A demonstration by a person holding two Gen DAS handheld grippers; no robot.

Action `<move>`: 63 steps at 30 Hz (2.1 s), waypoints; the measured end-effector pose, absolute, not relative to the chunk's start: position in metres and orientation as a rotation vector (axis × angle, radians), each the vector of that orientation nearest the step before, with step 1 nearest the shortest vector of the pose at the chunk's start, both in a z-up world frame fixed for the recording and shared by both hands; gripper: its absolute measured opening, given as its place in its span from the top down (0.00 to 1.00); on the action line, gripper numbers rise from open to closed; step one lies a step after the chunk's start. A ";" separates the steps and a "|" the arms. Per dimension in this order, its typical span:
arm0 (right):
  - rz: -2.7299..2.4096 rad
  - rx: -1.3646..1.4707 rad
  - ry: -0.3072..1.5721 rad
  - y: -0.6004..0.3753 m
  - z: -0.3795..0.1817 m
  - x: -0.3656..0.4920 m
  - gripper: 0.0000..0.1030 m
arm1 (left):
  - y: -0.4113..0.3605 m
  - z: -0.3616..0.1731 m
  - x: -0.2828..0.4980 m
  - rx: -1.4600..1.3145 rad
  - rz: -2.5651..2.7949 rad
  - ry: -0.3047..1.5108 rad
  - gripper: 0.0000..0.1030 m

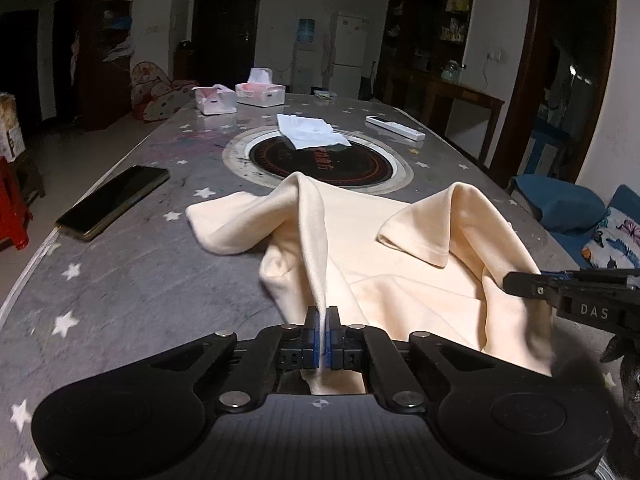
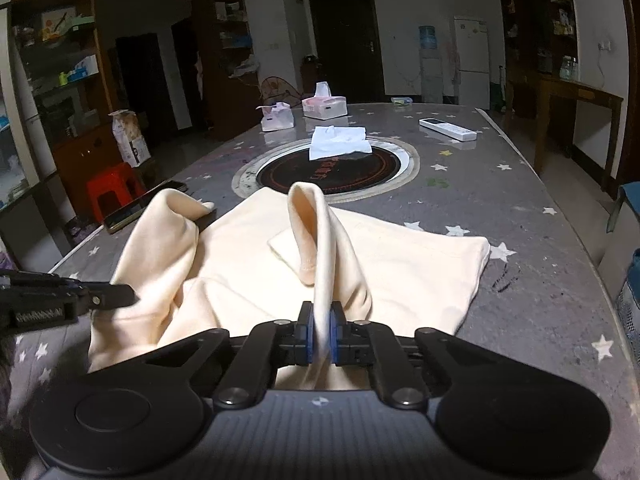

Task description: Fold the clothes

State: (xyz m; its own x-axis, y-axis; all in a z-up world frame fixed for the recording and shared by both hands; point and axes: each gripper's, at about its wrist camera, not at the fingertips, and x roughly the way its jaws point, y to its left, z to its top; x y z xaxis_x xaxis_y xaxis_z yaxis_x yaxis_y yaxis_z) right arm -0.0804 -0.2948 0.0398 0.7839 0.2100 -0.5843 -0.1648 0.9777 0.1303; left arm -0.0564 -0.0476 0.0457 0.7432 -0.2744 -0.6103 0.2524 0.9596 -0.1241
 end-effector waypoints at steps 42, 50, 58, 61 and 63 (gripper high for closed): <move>0.319 -0.042 0.688 -0.280 0.043 -0.161 0.93 | 0.048 0.057 -0.164 -0.101 -0.167 0.698 0.73; 0.459 -0.121 0.616 -0.228 0.060 -0.110 0.75 | 0.046 0.078 -0.146 -0.092 -0.154 0.613 0.69; 0.532 -0.195 0.663 -0.175 0.043 -0.064 0.58 | 0.043 0.071 -0.127 -0.100 -0.181 0.628 0.60; 0.529 -0.225 0.685 -0.160 0.031 -0.051 0.55 | 0.036 0.059 -0.111 -0.107 -0.199 0.660 0.60; 0.520 -0.249 0.698 -0.153 0.024 -0.046 0.56 | 0.029 0.051 -0.100 -0.108 -0.212 0.678 0.60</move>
State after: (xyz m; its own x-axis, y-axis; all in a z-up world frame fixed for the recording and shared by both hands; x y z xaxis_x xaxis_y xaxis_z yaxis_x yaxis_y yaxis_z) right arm -0.0459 -0.1529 0.0240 0.6469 0.3703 -0.6667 -0.5326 0.8450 -0.0474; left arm -0.0998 0.0292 0.0509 0.7582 -0.2296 -0.6102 0.1593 0.9728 -0.1681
